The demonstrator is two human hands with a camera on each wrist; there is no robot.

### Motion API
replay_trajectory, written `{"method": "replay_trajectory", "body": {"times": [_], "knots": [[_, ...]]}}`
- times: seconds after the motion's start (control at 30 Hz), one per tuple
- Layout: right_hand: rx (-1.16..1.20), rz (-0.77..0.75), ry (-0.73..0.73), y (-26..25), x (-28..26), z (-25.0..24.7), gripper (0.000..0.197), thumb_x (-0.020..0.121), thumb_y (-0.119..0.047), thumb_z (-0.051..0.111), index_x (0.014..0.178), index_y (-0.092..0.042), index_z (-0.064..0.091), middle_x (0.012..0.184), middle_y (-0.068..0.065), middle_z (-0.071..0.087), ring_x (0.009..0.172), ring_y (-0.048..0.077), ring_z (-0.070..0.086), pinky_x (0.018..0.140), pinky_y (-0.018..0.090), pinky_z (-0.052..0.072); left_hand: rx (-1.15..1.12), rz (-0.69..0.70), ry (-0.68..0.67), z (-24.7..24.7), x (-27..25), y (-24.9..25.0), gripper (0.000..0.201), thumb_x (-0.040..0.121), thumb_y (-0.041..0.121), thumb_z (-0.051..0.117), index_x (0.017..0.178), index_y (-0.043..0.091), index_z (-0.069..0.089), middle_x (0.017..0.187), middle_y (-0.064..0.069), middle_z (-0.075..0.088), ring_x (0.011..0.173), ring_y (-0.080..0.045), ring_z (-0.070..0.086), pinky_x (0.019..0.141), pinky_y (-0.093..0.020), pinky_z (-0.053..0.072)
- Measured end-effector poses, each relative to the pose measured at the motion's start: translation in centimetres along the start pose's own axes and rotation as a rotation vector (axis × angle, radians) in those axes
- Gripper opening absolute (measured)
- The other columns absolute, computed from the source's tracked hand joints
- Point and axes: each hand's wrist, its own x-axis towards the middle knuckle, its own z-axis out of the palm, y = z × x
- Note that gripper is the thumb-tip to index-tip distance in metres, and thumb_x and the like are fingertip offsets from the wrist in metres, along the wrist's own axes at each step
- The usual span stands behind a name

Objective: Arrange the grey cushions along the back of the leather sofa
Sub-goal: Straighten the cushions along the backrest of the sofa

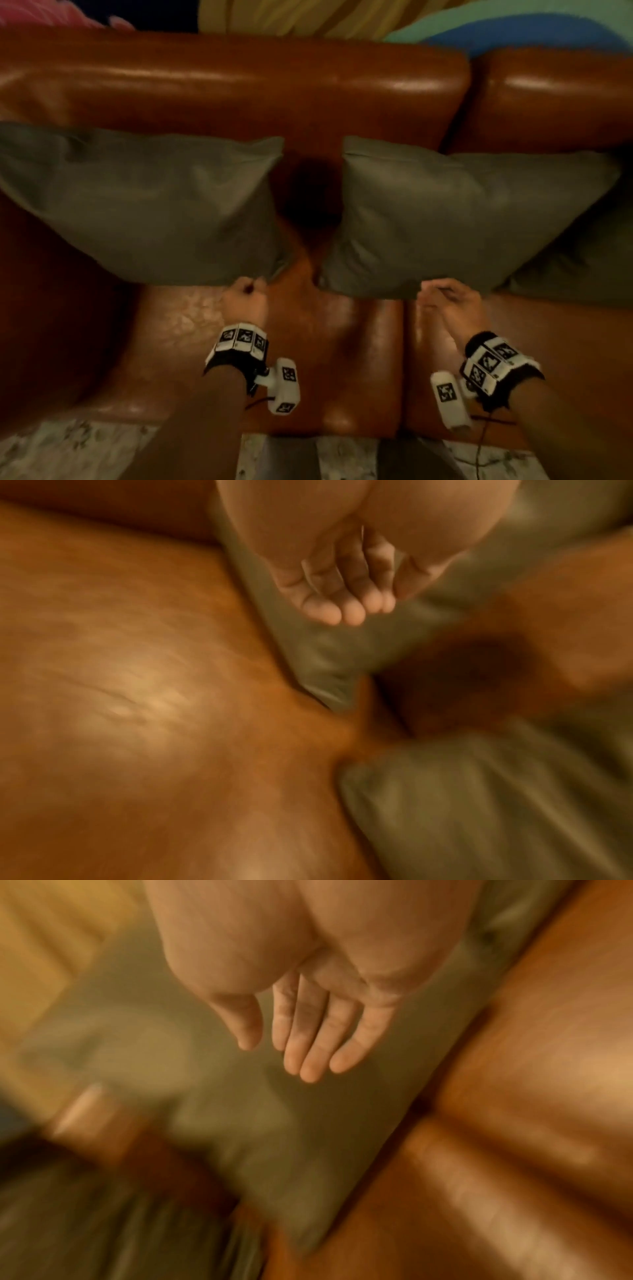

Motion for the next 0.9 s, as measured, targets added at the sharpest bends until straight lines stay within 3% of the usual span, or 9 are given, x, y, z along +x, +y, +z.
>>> {"method": "replay_trajectory", "body": {"times": [0.1,0.2,0.27,0.37,0.43,0.5,0.57,0.73,0.9], "knots": [[0.037,-0.037,0.312,0.0,3.3,-8.5,0.020,0.081,-0.039,0.074,0.077,-0.027,0.059,0.063,-0.001,0.070,0.060,0.005,0.069,0.075,0.038,0.058,-0.061,0.193,-0.029,5.1,-3.4,4.1,0.022,0.088,0.032,0.059,0.081,0.013,0.067,0.083,-0.014,0.068,0.089,-0.037,0.065,0.076,-0.034,0.048],[-0.010,-0.030,0.400,-2.2,7.4,-14.7,0.072,0.046,-0.087,0.066,0.099,-0.039,0.055,0.093,-0.004,0.068,0.096,0.025,0.070,0.095,0.049,0.054,-0.255,0.268,-0.089,8.2,-5.1,9.3,0.043,0.084,0.049,0.061,0.115,0.020,0.064,0.113,-0.007,0.069,0.107,-0.027,0.064,0.098,-0.046,0.051],[0.004,0.005,0.262,-4.4,9.8,-16.6,0.096,0.046,-0.087,0.067,0.125,-0.036,0.049,0.108,-0.010,0.064,0.114,0.024,0.062,0.103,0.049,0.048,-0.394,0.231,-0.235,9.6,-6.0,12.5,0.062,0.080,0.059,0.059,0.135,0.032,0.048,0.130,0.004,0.058,0.117,-0.021,0.056,0.106,-0.048,0.044],[0.205,0.056,0.017,-6.8,11.9,-16.7,0.083,0.070,-0.063,0.072,0.141,-0.038,0.036,0.140,-0.005,0.052,0.125,0.024,0.052,0.102,0.050,0.044,-0.542,0.177,-0.363,11.1,-6.9,14.8,0.063,0.087,0.054,0.055,0.144,0.037,0.035,0.138,0.007,0.051,0.118,-0.021,0.053,0.104,-0.049,0.042],[0.263,0.035,-0.071,-7.4,11.6,-16.1,0.073,0.078,-0.049,0.072,0.141,-0.036,0.036,0.135,-0.006,0.056,0.116,0.020,0.057,0.089,0.043,0.049,-0.586,0.161,-0.349,11.4,-7.3,15.2,0.064,0.083,0.055,0.060,0.142,0.037,0.041,0.139,0.004,0.055,0.118,-0.024,0.057,0.105,-0.054,0.043],[0.288,-0.028,-0.084,-7.1,10.7,-15.9,0.069,0.081,-0.041,0.073,0.141,-0.034,0.039,0.127,-0.009,0.060,0.109,0.011,0.060,0.080,0.033,0.049,-0.626,0.172,-0.327,11.4,-7.5,14.9,0.067,0.076,0.058,0.066,0.137,0.037,0.048,0.136,0.004,0.060,0.117,-0.022,0.060,0.105,-0.055,0.045],[0.324,-0.103,-0.065,-6.6,10.0,-15.9,0.071,0.080,-0.040,0.074,0.141,-0.036,0.039,0.132,-0.009,0.059,0.114,0.010,0.059,0.083,0.030,0.050,-0.686,0.185,-0.307,11.1,-7.6,14.6,0.072,0.069,0.062,0.071,0.134,0.038,0.051,0.136,0.006,0.061,0.122,-0.022,0.059,0.106,-0.053,0.044],[0.290,-0.120,-0.024,-5.4,9.6,-14.9,0.083,0.068,-0.049,0.077,0.139,-0.043,0.035,0.138,-0.010,0.056,0.124,0.016,0.056,0.105,0.046,0.045,-0.642,0.182,-0.310,11.1,-7.7,13.9,0.063,0.080,0.060,0.059,0.139,0.042,0.042,0.140,0.009,0.054,0.127,-0.022,0.051,0.109,-0.056,0.039],[0.212,-0.034,0.042,-5.7,10.0,-14.8,0.100,0.049,-0.069,0.081,0.136,-0.050,0.035,0.134,-0.009,0.060,0.120,0.021,0.059,0.104,0.053,0.048,-0.573,0.197,-0.317,11.4,-7.2,14.6,0.057,0.090,0.053,0.051,0.143,0.039,0.036,0.146,0.005,0.048,0.125,-0.023,0.050,0.107,-0.052,0.040]]}}
